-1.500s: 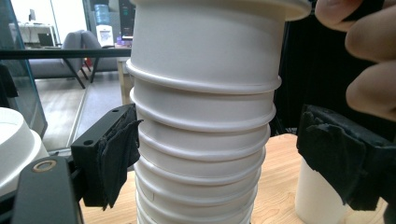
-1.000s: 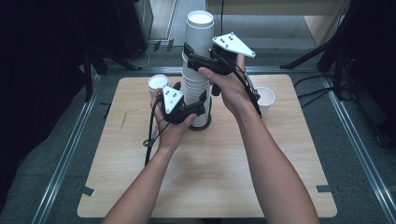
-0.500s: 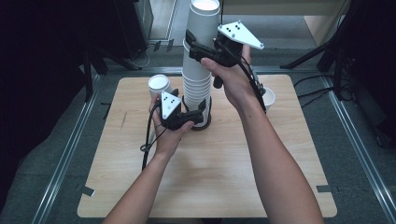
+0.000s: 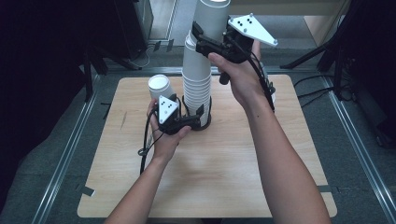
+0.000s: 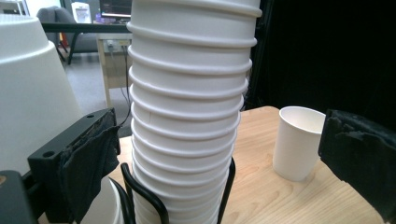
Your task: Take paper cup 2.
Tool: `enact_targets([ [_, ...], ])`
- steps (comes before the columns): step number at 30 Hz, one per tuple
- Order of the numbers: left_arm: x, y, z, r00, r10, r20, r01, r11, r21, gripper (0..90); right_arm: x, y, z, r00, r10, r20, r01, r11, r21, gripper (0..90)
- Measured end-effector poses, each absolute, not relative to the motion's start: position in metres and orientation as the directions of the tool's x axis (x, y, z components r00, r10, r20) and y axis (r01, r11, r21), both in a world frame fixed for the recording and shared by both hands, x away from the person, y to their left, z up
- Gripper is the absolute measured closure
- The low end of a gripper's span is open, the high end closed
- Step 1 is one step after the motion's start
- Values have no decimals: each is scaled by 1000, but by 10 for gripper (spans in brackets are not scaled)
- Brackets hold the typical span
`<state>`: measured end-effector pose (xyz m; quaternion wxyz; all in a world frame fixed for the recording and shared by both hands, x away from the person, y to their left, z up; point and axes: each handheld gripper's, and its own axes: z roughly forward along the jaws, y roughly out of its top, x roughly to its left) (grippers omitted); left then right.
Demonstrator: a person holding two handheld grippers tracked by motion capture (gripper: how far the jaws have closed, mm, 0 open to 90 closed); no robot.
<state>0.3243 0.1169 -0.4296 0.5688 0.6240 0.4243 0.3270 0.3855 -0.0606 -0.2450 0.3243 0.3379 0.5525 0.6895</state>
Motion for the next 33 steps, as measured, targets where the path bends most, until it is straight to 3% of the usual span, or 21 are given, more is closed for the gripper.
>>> enact_targets([
  [14, 312, 122, -440, 429, 900, -80, 173, 6, 985, 0, 377, -93, -247, -522, 845, 116, -88, -189, 978, 154],
  [33, 294, 128, -458, 442, 892, -91, 198, 2, 980, 0, 362, -126, -283, -459, 886, 74, -97, -133, 986, 154],
])
